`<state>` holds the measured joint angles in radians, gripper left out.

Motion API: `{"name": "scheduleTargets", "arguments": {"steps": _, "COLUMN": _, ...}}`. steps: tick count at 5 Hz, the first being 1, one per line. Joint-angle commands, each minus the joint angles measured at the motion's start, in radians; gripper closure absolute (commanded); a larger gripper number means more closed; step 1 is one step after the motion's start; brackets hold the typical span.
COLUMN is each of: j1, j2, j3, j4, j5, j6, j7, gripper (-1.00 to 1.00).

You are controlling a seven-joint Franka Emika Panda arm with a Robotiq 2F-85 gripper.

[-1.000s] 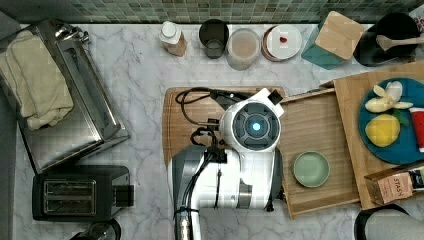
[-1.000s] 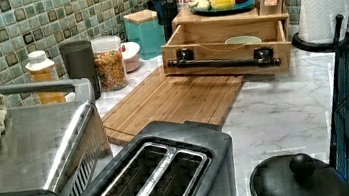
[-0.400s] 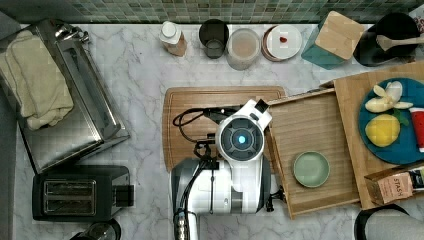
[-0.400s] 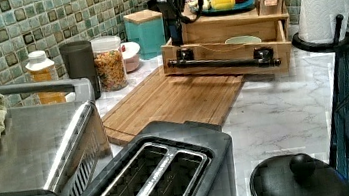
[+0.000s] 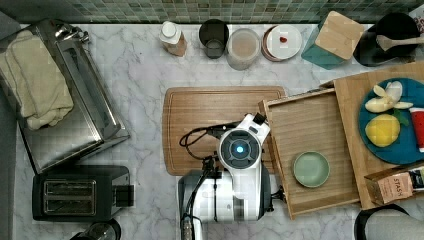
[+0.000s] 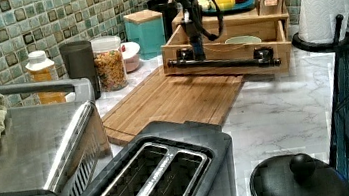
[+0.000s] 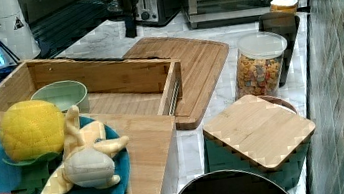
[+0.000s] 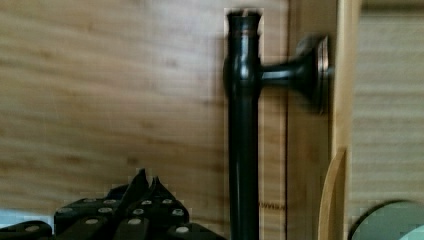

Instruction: Close the drawer.

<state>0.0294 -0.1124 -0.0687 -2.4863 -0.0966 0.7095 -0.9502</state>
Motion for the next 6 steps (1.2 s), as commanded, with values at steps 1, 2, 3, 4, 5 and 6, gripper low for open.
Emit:
{"name": "scheduleTargets", "arguments": {"steps": 1, "j1": -0.015, "j2": 0.015, "j3": -0.049, "j4": -0.038, "j5": 0.035, "j6": 0.066, "j7": -0.176, "gripper": 1.00}}
{"name": "scheduleTargets", "arguments": {"steps": 2, "j1": -0.015, "j2": 0.035, "j3": -0.064, "j4": -0.045, "j5": 0.035, "j6": 0.102, "j7": -0.184, "gripper": 1.00}}
{"name": "scheduleTargets", "arguments": {"steps": 3, "j1": -0.019, "j2": 0.070, "j3": -0.084, "j4": -0.033, "j5": 0.034, "j6": 0.137, "j7": -0.218, "gripper": 1.00}}
{"name": "scheduleTargets", "arguments": {"steps": 4, "j1": -0.036, "j2": 0.133, "j3": -0.100, "j4": 0.016, "j5": 0.072, "j6": 0.110, "j7": -0.283, "gripper": 1.00}}
{"name": "scheduleTargets", "arguments": {"steps": 5, "j1": -0.052, "j2": 0.156, "j3": -0.124, "j4": 0.022, "j5": 0.075, "j6": 0.137, "j7": -0.311, "gripper": 1.00}}
{"name": "scheduleTargets", "arguments": {"steps": 6, "j1": -0.070, "j2": 0.156, "j3": -0.162, "j4": 0.034, "j5": 0.057, "j6": 0.155, "j7": -0.356, "gripper": 1.00}}
